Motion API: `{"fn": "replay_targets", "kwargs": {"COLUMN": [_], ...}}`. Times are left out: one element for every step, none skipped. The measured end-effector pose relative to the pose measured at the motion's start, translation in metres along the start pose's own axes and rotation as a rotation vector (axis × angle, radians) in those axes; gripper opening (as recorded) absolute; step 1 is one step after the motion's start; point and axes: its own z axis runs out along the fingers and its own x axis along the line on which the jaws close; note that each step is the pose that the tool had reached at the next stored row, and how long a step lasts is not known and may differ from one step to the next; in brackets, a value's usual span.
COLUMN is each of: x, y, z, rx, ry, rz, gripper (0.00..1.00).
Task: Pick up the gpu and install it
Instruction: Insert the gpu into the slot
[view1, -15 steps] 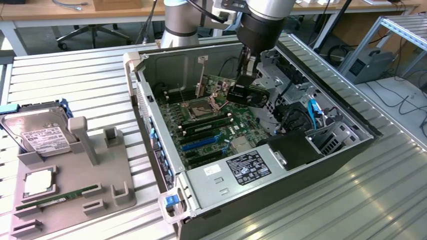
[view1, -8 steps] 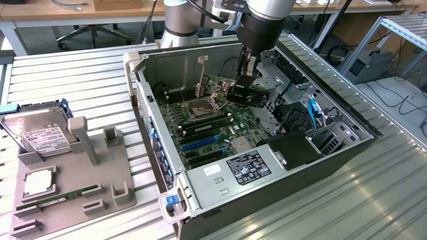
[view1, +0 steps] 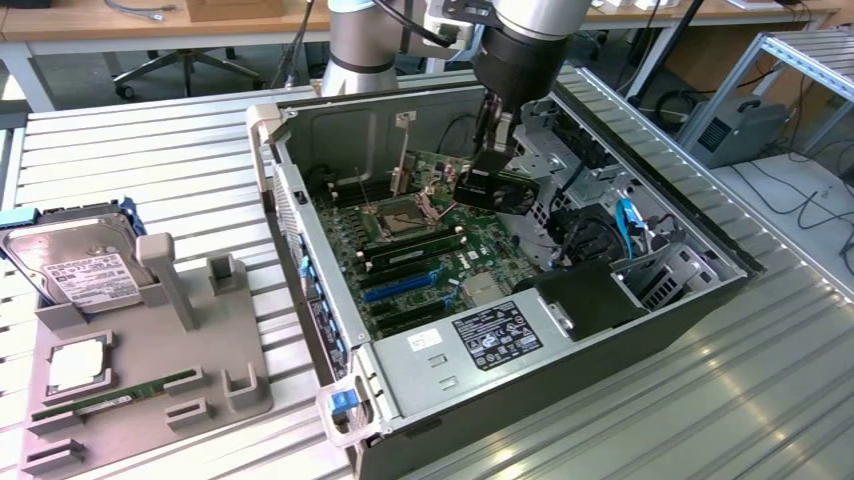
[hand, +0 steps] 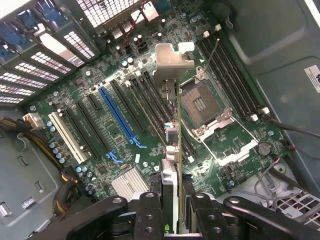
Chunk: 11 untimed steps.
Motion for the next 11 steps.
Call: {"fn": "replay_targets", "kwargs": {"x": [0.0000, 0.0000, 0.0000, 0.0000, 0.0000, 0.0000, 0.0000, 0.0000, 0.0000, 0.0000, 0.0000], "y": [0.0000, 0.0000, 0.0000, 0.0000, 0.0000, 0.0000, 0.0000, 0.0000, 0.0000, 0.0000, 0.0000], "z": [0.0000, 0.0000, 0.0000, 0.0000, 0.0000, 0.0000, 0.0000, 0.0000, 0.0000, 0.0000, 0.0000], "rx": [0.0000, -0.0001, -0.0001, -0.0001, -0.0002, -0.0002, -0.0002, -0.0002, -0.0003, -0.0003, -0.0004], "ry": [0.0000, 0.0001, 0.0001, 0.0001, 0.0002, 0.0003, 0.0003, 0.0004, 0.0005, 0.0005, 0.0005], "rz": [-0.001, -0.003, -0.004, -0.005, -0.006, -0.008, -0.009, -0.010, -0.013, -0.014, -0.016], "gripper": [0.27, 0.27, 0.27, 0.27, 0.27, 0.27, 0.27, 0.27, 0.27, 0.27, 0.27]}}
